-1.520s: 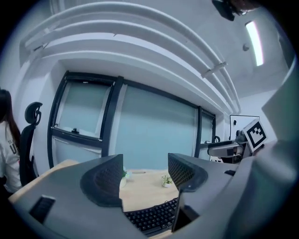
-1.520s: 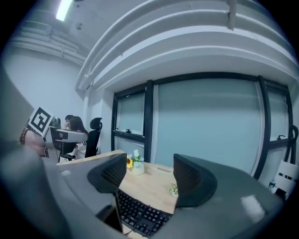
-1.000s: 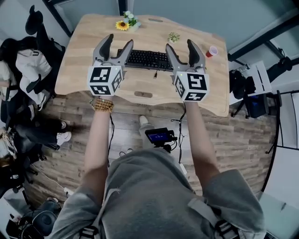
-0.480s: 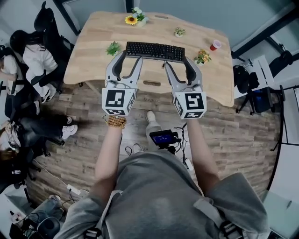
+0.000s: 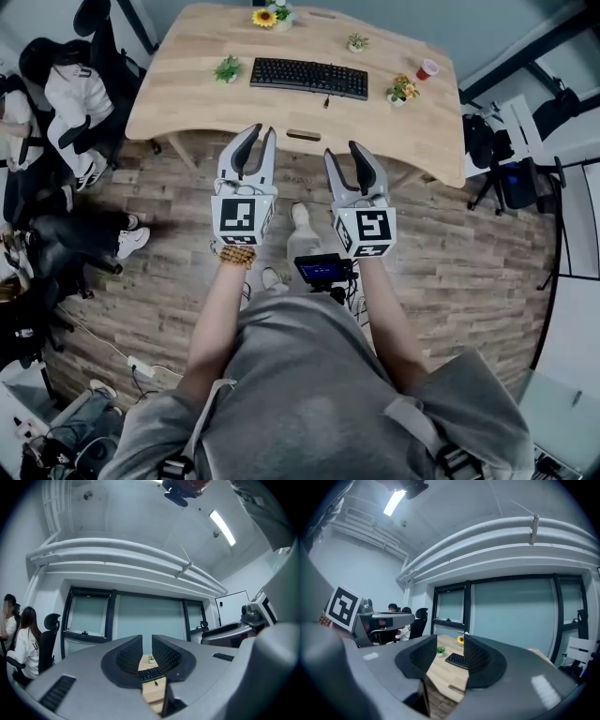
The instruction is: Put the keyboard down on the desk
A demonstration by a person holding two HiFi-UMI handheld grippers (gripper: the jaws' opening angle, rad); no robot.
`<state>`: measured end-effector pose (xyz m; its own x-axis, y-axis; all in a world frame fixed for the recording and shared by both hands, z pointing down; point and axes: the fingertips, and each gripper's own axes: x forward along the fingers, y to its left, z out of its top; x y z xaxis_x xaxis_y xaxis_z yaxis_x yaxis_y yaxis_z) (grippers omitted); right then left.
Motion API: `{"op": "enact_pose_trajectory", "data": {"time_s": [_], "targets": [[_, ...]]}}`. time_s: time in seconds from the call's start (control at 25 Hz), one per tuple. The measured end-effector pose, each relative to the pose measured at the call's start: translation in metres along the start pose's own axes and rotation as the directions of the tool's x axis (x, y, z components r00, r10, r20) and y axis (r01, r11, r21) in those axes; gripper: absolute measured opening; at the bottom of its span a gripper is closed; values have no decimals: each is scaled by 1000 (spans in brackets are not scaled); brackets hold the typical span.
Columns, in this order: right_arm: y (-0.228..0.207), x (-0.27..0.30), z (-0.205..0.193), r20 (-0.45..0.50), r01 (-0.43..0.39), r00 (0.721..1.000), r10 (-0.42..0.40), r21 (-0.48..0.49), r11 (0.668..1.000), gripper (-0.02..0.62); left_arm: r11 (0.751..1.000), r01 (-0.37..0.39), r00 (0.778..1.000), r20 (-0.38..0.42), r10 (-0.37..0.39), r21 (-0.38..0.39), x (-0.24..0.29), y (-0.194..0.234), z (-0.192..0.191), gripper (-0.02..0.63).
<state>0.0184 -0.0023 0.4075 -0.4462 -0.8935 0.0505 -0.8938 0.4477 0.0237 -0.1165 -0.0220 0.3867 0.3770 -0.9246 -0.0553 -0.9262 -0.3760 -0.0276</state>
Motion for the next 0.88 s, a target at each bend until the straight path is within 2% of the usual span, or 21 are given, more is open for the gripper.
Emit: {"op": "enact_pose_trajectory", "data": {"time_s": [0.44,0.64,0.88], "targets": [[23,-43,-42,-61,19,998,-16,42,999,143,1000,-14,998,-57,12,-26,-54,-11,-36,18],[25,-50,-55,-100,24,995,-22,19,1000,99,1000,9,995,-95,-11,-27,-61,-21,-51,9],[26,-55,-63,-122,32,992,-30,19,999,90,1000,7,993,-121,-10,-24,-63,-23,-58,9]]}}
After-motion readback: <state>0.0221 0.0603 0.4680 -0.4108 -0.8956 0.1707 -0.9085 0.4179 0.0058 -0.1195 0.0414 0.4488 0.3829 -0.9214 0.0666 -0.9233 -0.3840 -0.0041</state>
